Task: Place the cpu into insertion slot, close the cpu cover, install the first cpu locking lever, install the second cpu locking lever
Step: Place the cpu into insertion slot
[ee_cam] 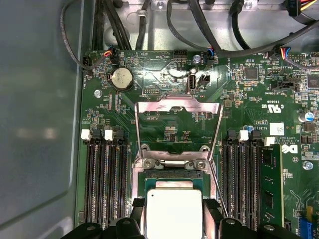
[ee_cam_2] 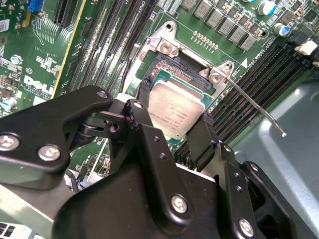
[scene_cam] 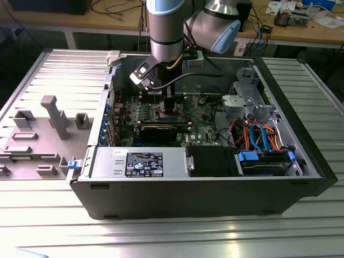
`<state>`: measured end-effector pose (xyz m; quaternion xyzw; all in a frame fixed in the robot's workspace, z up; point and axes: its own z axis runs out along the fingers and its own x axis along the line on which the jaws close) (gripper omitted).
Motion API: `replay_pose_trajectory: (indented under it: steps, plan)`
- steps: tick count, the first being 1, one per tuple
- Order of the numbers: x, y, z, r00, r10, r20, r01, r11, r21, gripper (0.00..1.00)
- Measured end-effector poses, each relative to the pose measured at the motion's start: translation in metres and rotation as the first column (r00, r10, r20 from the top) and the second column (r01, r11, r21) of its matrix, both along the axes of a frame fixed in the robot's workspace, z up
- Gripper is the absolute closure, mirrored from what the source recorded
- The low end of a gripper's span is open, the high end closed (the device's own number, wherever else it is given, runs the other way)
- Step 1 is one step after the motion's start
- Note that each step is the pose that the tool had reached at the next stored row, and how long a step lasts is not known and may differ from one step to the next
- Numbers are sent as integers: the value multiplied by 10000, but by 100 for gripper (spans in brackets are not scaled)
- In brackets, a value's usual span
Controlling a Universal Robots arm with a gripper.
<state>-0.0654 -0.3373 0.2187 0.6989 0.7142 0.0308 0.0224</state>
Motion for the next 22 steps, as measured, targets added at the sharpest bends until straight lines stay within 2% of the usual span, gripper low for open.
replay_pose_trajectory:
  steps: [6, 9, 14, 18, 22]
  plan:
    - [0, 0, -21, 10000, -1, 1, 1, 10000, 1, 45]
    - [0, 0, -67, 10000, 0, 0, 0, 10000, 0, 45]
    - [1, 0, -77, 10000, 0, 3, 0, 10000, -2, 45]
    - [0, 7, -122, 10000, 0, -4, 0, 9999, -135, 45]
    - [0, 8, -166, 10000, 0, -4, 0, 9999, -150, 45]
